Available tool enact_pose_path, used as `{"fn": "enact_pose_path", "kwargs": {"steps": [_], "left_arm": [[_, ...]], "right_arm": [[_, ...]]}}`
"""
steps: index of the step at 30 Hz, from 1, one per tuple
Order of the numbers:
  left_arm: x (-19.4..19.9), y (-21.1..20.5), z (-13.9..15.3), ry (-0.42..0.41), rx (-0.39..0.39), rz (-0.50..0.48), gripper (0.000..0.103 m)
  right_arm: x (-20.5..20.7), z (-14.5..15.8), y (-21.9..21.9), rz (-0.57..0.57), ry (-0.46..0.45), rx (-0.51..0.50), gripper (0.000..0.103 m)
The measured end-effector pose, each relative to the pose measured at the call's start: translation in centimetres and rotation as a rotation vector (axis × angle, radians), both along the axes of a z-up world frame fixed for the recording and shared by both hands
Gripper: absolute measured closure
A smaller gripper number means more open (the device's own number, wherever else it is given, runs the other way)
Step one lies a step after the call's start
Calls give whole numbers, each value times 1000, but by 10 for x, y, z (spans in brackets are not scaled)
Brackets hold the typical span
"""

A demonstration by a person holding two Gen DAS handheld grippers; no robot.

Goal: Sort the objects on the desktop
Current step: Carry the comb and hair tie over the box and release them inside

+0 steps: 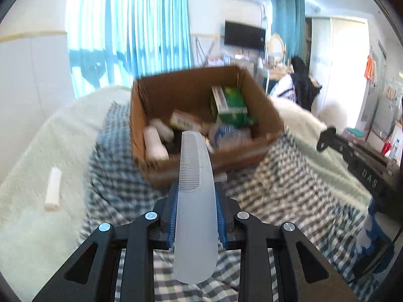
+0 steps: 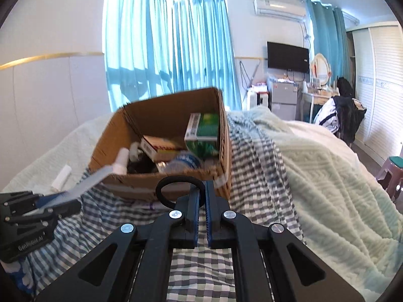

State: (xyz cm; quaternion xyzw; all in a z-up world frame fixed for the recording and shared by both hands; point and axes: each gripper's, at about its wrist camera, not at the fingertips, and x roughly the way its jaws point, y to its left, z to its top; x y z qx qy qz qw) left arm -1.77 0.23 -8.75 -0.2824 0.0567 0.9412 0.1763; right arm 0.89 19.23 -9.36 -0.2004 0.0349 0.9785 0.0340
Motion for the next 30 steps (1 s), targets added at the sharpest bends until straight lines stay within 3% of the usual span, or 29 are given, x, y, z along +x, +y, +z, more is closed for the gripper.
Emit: {"fn": "enact_pose_path", "kwargs": {"steps": [5, 17, 23, 30], "left_arm": [[-2, -8, 36, 91, 43, 19, 77], [-26, -14, 99, 212, 103, 31, 77], [-52, -7, 115, 248, 113, 18, 77], [-84, 6, 110, 240, 116, 6, 77]], "right_arm": [[8, 23, 0, 3, 59, 3, 99], [0, 81, 0, 35, 166, 17, 99], [-14, 99, -2, 73, 198, 22, 99], [-54, 107, -9, 105, 203, 49, 99]]}}
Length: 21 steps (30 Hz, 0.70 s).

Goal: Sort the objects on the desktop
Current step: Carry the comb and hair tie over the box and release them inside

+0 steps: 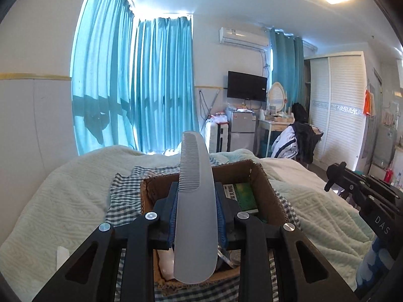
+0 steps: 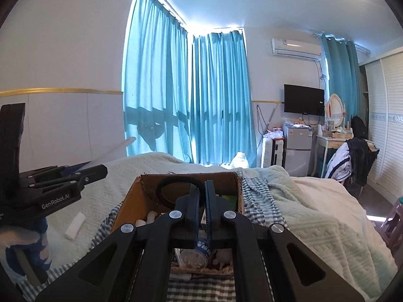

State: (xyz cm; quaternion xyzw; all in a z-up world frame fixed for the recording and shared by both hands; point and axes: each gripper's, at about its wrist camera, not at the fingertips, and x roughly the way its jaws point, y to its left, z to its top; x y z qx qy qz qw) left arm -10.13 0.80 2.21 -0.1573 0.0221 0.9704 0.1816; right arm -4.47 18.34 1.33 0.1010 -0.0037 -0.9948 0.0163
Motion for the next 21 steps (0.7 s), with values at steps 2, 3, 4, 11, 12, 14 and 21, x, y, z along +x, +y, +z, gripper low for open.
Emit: {"fn": "enact_pose_path", "kwargs": {"steps": [2, 3, 4, 11, 12, 14, 21], "left_arm": [[-12, 2, -5, -10, -4, -1, 77], [-17, 4, -7, -14, -8, -1, 77], [-22, 6, -10, -17, -13, -1, 77], [-58, 17, -47, -79, -29, -9, 77], [-62, 18, -53, -89, -30, -10, 77], [-74, 19, -64, -114, -34, -10, 77], [-101, 22, -95, -203, -51, -19, 77]], "right_arm": [[-14, -2, 1, 8, -7, -6, 99], [-22, -3, 1, 11, -13, -7, 99], [-27, -5, 2, 12, -17, -6, 99], [-74, -30, 5, 14, -78, 0, 99], [-81, -35, 4, 13, -94, 5, 99], [-96, -47, 5, 19, -132, -3, 99], [-138, -92, 16, 24, -277, -18, 99]]}}
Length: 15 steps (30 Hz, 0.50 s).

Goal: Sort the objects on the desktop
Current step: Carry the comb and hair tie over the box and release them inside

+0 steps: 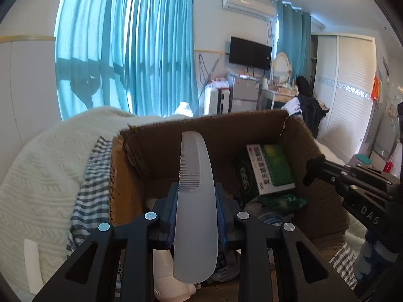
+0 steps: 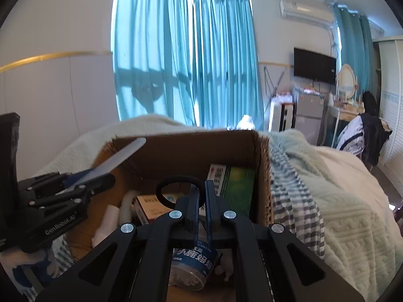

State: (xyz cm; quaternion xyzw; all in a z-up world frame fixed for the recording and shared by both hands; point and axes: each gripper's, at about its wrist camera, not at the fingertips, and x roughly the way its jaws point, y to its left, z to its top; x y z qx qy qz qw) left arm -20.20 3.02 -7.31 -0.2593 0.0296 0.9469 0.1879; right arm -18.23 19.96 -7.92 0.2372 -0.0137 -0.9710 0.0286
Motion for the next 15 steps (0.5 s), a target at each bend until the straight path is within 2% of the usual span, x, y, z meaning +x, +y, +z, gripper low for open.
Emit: {"fn": "enact_pose_path", "kwargs": {"steps": [2, 3, 4, 5, 6, 7, 9, 10, 12, 15], "left_arm": [[-3, 0, -6, -22, 1, -6, 75], [-3, 0, -8, -28, -2, -6, 74], [-5, 0, -7, -32, -6, -6, 67], [-5, 0, -7, -34, -8, -6, 58], [-3, -1, -6, -28, -5, -1, 54], [-1, -2, -4, -21, -1, 3, 52], [2, -2, 1, -12, 1, 3, 49], [3, -3, 4, -7, -1, 4, 44], [8, -5, 9, 10, 0, 10, 41], [16, -7, 17, 25, -5, 16, 36]], "right_arm": [[-9, -12, 4, 1, -51, -8, 97], [-13, -15, 3, -2, -66, -6, 93], [-15, -18, 3, -7, -74, 1, 88], [-15, -19, 3, -14, -78, 10, 72], [-14, -19, 3, -24, -78, 17, 52], [-14, -18, 3, -29, -72, 17, 47], [-12, -15, 5, -33, -71, 16, 44], [-12, -14, 5, -37, -71, 20, 43], [-9, -10, 1, -43, -63, 24, 35], [-2, -6, 1, -52, -55, 21, 34]]}}
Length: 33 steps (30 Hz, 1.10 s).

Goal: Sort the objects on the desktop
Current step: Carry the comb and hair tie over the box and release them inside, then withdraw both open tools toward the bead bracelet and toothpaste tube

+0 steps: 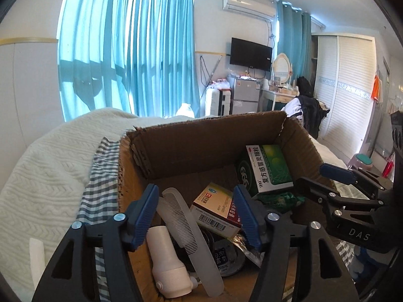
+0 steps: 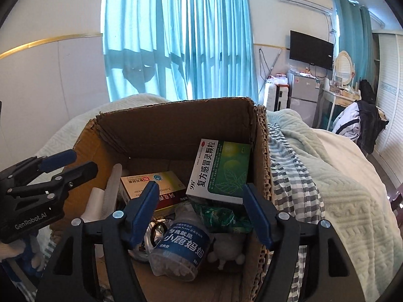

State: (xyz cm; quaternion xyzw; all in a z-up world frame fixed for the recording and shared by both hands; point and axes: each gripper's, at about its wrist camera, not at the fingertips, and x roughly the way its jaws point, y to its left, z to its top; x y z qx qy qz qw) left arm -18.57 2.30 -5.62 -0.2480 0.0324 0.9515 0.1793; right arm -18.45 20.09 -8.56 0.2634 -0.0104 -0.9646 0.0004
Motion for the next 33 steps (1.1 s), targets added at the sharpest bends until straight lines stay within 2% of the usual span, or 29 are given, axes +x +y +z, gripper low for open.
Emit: {"fn": "enact_pose_path", "kwargs": {"steps": [12, 16, 25, 33], "left_arm": [[45, -15, 25, 40, 11, 44, 20], [62, -20, 30, 42, 23, 59, 11], [101, -23, 34, 47, 12, 75, 9], [124, -21, 7, -16, -18, 85, 7]], "right_arm": [[54, 24, 4, -27, 70, -41, 32], [76, 29, -1, -28, 97, -38, 27], [119, 32, -10, -5, 133, -37, 27], [143, 21, -18, 10, 129, -17, 27]]}}
